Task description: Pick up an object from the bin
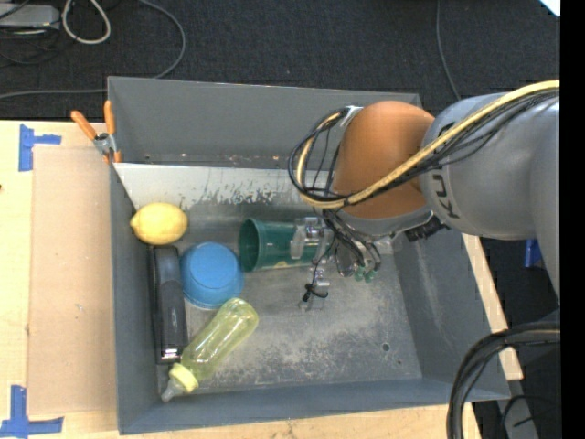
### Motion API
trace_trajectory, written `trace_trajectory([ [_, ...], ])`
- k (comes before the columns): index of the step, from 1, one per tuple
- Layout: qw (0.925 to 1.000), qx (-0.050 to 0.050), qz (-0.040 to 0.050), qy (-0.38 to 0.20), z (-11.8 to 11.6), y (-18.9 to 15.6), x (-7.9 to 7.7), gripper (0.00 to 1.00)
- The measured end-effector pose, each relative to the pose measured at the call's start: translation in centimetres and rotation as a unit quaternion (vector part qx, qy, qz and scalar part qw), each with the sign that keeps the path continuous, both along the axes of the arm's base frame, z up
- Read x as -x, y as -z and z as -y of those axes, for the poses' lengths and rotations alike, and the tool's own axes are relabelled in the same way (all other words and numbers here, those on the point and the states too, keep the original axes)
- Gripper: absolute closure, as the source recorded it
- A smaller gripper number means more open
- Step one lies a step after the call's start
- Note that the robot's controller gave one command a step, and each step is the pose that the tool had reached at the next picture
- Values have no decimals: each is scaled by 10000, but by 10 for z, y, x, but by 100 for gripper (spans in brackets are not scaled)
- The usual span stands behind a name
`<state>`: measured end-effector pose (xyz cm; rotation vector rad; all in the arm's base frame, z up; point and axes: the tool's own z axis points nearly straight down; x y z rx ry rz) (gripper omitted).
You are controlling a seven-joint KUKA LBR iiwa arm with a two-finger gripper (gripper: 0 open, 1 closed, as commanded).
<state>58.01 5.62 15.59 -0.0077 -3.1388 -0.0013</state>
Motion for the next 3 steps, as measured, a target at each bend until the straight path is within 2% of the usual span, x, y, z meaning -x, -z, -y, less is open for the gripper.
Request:
trace_trajectory([
  [1, 10000, 0, 0, 0, 0, 0, 0, 0],
  [2, 9955, 10, -11, 944, -23, 52, -17, 0],
  [3, 9876, -11, 67, 1570, -20, 46, -44, 0],
])
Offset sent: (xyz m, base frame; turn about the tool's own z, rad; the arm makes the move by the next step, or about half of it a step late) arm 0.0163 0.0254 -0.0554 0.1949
